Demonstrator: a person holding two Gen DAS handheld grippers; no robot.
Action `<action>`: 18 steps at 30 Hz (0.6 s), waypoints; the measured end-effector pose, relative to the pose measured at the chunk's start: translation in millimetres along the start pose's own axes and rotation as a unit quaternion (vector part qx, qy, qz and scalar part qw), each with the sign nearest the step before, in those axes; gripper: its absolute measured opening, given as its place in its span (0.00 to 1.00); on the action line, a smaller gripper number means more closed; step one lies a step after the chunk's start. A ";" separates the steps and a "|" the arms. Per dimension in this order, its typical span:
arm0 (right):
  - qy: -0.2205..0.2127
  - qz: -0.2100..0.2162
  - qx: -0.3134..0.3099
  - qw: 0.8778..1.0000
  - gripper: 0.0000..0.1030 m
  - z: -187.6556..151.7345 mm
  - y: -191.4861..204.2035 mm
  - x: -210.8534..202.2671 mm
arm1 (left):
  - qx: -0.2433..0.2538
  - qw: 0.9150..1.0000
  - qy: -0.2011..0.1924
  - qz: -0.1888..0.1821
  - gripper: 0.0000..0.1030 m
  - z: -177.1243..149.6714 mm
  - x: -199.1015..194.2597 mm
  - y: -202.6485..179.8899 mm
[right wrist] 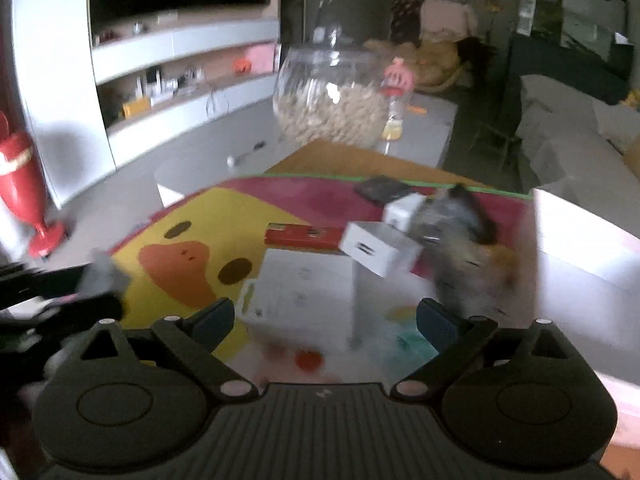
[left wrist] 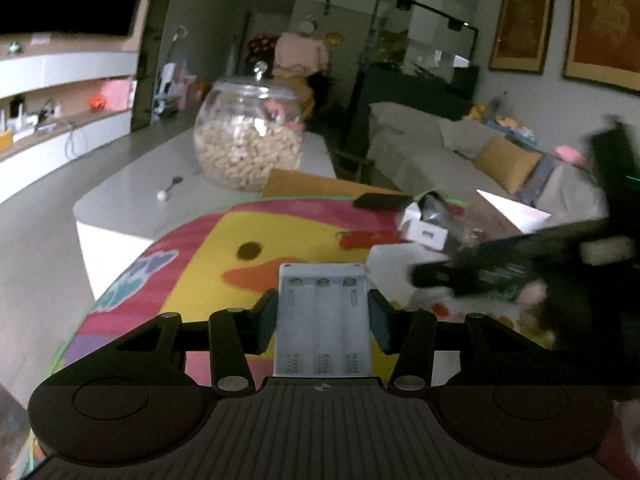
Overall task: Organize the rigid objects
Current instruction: 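Carry the charger tray into the pink box and open the left tool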
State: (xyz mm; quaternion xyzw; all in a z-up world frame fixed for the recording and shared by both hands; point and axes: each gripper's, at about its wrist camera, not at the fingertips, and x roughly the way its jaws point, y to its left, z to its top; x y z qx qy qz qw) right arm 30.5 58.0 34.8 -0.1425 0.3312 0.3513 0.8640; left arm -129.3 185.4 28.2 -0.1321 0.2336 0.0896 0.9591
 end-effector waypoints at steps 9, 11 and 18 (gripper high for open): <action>0.032 0.065 0.023 0.997 0.67 -4.8 -3.6 -8.3 | 0.024 0.998 0.019 -0.047 0.51 -9.0 -1.5 -13.1; 0.006 0.073 0.018 0.997 0.67 -16.9 -5.1 -43.8 | 0.039 0.997 0.023 -0.062 0.51 -9.2 -4.0 -23.3; -0.102 -0.041 0.064 0.992 0.67 -77.9 -53.3 -169.8 | 0.137 0.976 0.070 -0.152 0.51 -16.6 -14.4 -92.8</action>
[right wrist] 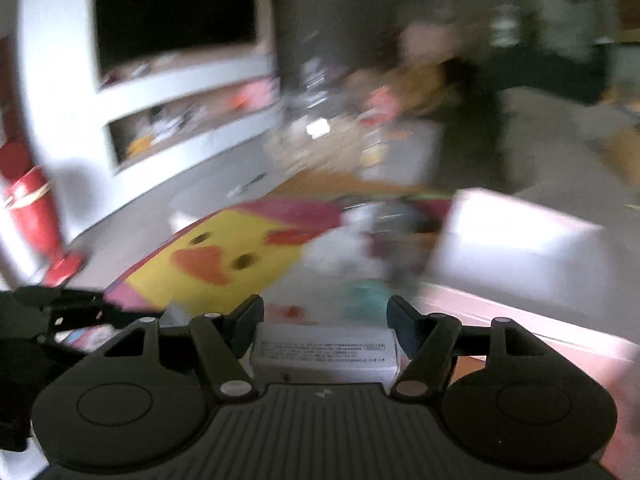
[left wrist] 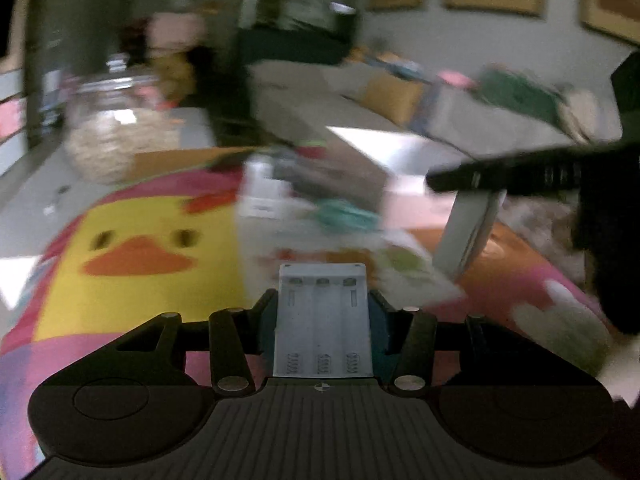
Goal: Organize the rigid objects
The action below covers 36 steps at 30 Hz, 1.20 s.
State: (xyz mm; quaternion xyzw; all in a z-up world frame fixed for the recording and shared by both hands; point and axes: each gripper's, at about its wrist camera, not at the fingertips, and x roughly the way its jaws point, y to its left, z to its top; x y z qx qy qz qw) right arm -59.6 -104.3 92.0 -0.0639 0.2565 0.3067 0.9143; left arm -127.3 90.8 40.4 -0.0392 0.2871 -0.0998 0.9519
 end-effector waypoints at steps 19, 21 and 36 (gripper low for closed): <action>-0.061 -0.136 0.108 0.983 0.52 -61.6 -103.9 -45.7 | 0.003 0.995 -0.101 -0.002 0.51 168.5 165.5 -96.4; -0.057 -0.141 0.111 0.982 0.51 -63.6 -107.1 -44.5 | -0.032 0.994 -0.108 -0.005 0.51 163.7 162.4 -81.7; 0.093 -0.080 0.153 0.981 0.83 -107.2 -78.3 -22.7 | -0.040 0.999 -0.023 0.012 0.49 54.9 71.1 -27.8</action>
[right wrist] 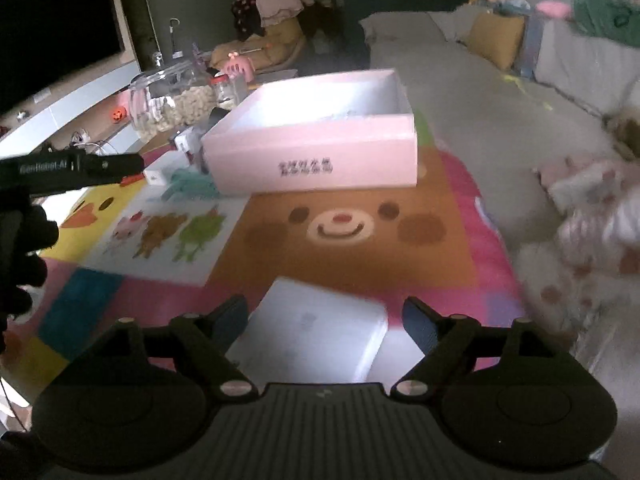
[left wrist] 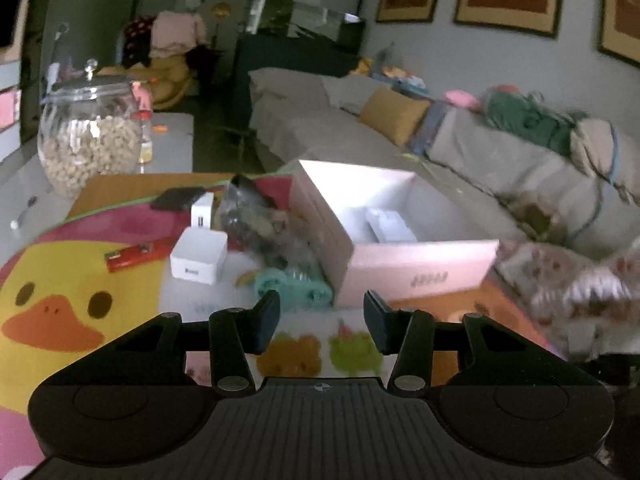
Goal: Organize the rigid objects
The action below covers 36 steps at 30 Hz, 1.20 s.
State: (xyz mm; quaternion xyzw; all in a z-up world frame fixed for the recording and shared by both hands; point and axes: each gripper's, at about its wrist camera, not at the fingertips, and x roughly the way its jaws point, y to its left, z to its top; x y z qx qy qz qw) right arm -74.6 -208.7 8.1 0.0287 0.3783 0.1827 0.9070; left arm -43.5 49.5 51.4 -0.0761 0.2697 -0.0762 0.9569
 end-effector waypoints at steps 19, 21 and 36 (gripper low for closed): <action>-0.102 -0.042 -0.053 0.993 0.67 87.9 28.6 -24.1 | -0.002 0.999 0.039 0.007 0.49 -36.9 -4.4 18.9; -0.151 -0.058 -0.050 0.986 0.67 126.6 32.0 -22.9 | -0.005 0.999 0.039 0.010 0.49 -36.6 -4.4 20.9; -0.095 -0.029 -0.082 0.992 0.82 88.4 49.4 42.1 | -0.017 0.999 0.021 0.047 0.49 -22.0 4.5 45.0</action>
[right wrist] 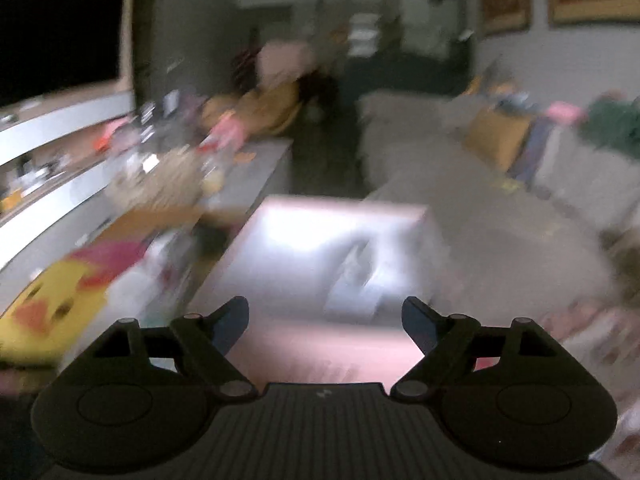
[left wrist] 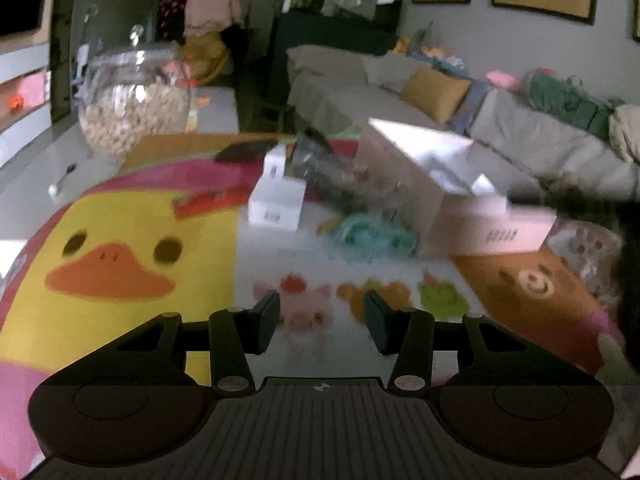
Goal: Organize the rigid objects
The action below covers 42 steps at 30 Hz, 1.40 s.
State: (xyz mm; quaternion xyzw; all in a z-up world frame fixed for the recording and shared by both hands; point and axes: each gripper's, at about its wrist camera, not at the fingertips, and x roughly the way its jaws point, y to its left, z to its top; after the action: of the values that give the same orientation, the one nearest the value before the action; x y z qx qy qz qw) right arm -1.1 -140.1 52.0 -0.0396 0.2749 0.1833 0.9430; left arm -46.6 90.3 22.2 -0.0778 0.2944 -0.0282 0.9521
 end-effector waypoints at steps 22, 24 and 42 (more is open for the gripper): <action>0.049 0.052 -0.033 0.997 0.82 -45.7 14.8 13.2 | 0.031 0.993 0.075 0.081 0.53 75.2 120.5 16.9; 0.050 0.053 -0.032 0.997 0.82 -45.9 15.1 12.9 | 0.039 0.993 0.068 0.085 0.52 75.2 122.6 14.2; 0.068 0.051 -0.052 0.995 0.82 -42.1 24.5 18.1 | 0.007 0.997 0.047 0.055 0.48 9.1 15.2 34.7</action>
State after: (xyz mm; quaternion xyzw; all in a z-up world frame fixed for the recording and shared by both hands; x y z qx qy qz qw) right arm -17.2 -118.9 7.3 -0.0871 0.3301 0.2425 0.9081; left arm -28.6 124.3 15.5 -0.0537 0.3422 0.0182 0.9379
